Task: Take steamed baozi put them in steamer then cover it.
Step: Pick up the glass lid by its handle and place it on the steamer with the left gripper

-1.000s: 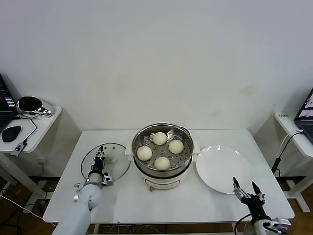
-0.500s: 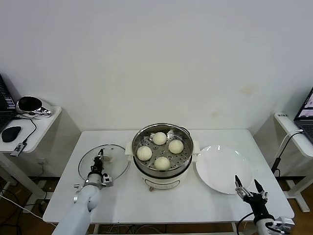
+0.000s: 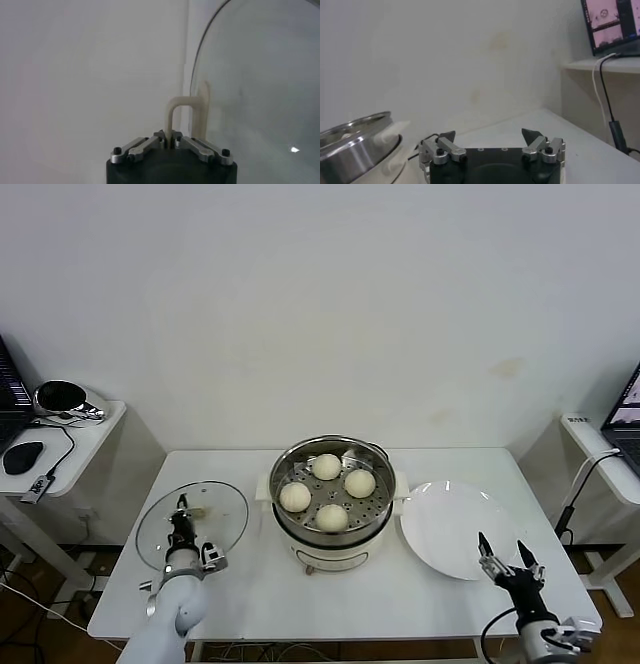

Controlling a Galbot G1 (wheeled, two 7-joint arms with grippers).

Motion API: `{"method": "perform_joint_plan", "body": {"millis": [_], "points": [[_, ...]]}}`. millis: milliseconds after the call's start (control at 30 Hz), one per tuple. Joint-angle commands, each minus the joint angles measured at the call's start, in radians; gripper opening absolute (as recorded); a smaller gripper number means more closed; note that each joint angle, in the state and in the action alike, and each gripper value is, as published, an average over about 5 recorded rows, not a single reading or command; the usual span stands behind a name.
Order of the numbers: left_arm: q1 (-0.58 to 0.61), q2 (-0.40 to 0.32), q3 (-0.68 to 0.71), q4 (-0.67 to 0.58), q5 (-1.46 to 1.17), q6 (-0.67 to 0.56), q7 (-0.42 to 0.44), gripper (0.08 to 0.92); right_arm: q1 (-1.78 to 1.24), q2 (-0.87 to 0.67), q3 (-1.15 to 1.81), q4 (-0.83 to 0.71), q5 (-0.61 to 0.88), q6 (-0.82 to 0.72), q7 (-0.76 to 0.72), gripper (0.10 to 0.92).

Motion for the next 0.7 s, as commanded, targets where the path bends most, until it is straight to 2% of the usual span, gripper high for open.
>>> {"method": "perform_joint_plan", "body": {"millis": [33, 167, 333, 533, 700], "points": [[0.195, -0.002, -0.023, -0.484, 0.198, 0.278, 0.187, 0.138, 0.050, 0.006, -0.005, -0.021, -0.019, -0.008, 0.008, 0.823], [0.193, -0.022, -0.018, -0.577, 0.312, 0.286, 0.249, 0.138, 0.073, 0.024, -0.001, -0.035, -0.049, -0.032, 0.022, 0.823], [0.131, -0.053, -0.018, -0.596, 0.365, 0.287, 0.288, 0.138, 0.092, 0.036, -0.014, -0.047, -0.114, -0.074, 0.033, 0.823], [0.015, -0.094, 0.032, -0.529, 0.411, 0.286, 0.349, 0.138, 0.095, 0.062, -0.004, -0.053, -0.156, -0.086, 0.030, 0.823], [-0.118, -0.213, 0.114, -0.425, 0.505, 0.286, 0.393, 0.138, 0.100, 0.075, -0.003, -0.088, -0.171, -0.079, 0.028, 0.823]]}}
